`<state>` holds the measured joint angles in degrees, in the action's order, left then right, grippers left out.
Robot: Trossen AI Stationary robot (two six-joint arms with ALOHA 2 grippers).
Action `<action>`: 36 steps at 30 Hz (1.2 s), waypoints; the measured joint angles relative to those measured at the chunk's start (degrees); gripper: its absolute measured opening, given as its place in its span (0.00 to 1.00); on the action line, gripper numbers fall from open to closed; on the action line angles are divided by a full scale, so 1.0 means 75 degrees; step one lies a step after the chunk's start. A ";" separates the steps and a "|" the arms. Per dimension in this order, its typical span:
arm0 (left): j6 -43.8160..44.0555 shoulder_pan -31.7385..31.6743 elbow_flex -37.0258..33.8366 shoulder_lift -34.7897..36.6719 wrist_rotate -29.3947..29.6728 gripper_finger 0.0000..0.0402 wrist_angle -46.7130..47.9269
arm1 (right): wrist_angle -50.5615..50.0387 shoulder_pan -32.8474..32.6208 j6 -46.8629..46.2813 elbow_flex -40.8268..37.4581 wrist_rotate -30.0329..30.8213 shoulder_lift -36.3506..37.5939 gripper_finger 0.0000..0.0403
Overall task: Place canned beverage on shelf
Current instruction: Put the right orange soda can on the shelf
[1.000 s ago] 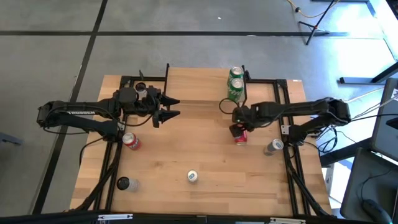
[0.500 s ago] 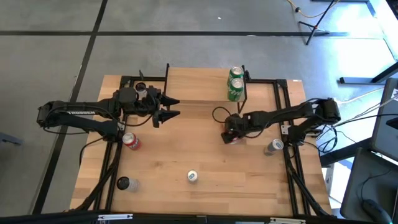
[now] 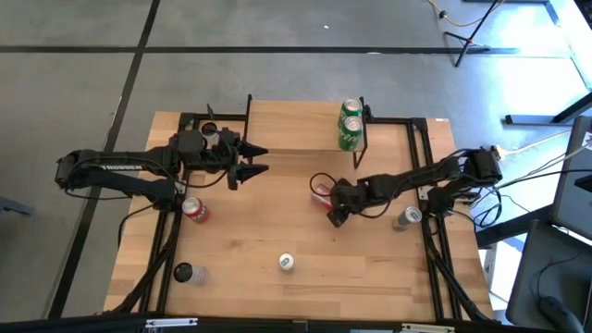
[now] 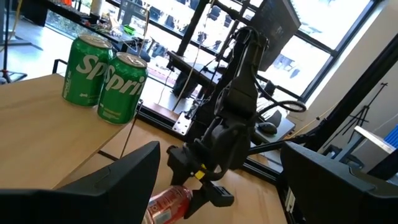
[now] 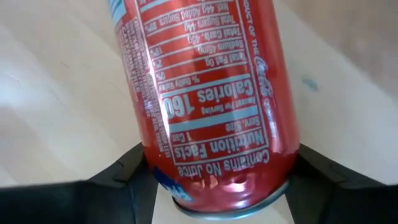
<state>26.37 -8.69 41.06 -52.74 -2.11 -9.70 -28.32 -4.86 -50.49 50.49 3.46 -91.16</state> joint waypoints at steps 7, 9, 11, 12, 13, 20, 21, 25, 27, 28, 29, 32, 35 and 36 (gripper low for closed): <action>0.0006 -0.0003 0.0000 -0.0023 -0.0049 0.81 0.0013 | -0.0119 0.0000 0.0786 0.0395 0.0020 0.0010 0.61; 0.0003 0.0012 0.0000 -0.0026 -0.0046 0.81 0.0117 | -0.0320 0.0000 0.0991 0.0611 -0.0010 0.0018 0.61; 0.0001 0.0045 0.0000 -0.0064 -0.0046 0.81 0.0319 | -0.0587 0.0000 0.1246 0.0870 -0.0009 0.0018 0.61; -0.0006 0.0066 0.0003 -0.0118 -0.0046 0.81 0.0439 | -0.0693 0.0000 0.1398 0.1003 -0.0011 0.0018 0.61; -0.0009 0.0088 0.0003 -0.0174 -0.0046 0.81 0.0626 | -0.0772 0.0000 0.1528 0.1142 -0.0008 0.0018 0.61; -0.0405 0.0303 0.0000 -0.1080 -0.0594 0.81 0.1097 | -0.0904 0.0000 0.2342 0.2047 0.0138 0.0023 0.61; -0.0549 0.0327 0.0000 -0.1198 -0.0791 0.81 0.1105 | -0.0955 0.0000 0.2475 0.2205 0.0179 0.0023 0.61; -0.1001 0.0338 0.0000 -0.1465 -0.1131 0.81 0.1070 | -0.1274 0.0000 0.3028 0.2885 0.0433 0.0023 0.61; -0.1016 0.0335 0.0000 -0.1507 -0.1039 0.81 0.0991 | -0.1267 0.0000 0.3238 0.3200 0.0488 0.0026 0.61; -0.1065 0.0335 0.0000 -0.1512 -0.0977 0.81 0.0938 | -0.1234 0.0000 0.3340 0.3330 0.0492 0.0030 0.61; -0.1154 0.0335 0.0000 -0.1512 -0.0940 0.81 0.0898 | -0.1217 0.0000 0.3400 0.3451 0.0493 0.0032 0.61; -0.1343 0.0335 0.0000 -0.1512 -0.0924 0.81 0.0728 | -0.1206 0.0000 0.3514 0.3649 0.0560 0.0035 0.61; -0.1343 0.0331 0.0000 -0.1513 -0.0934 0.81 0.0521 | -0.1211 0.0000 0.3534 0.3658 0.0608 0.0035 0.61; -0.1346 0.0329 0.0000 -0.1515 -0.0916 0.81 0.0461 | -0.1196 0.0000 0.3537 0.3658 0.0599 0.0035 0.61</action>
<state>16.27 -6.22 41.06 -64.10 -8.98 -6.24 -37.29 -4.86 -23.97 77.93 7.95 -90.89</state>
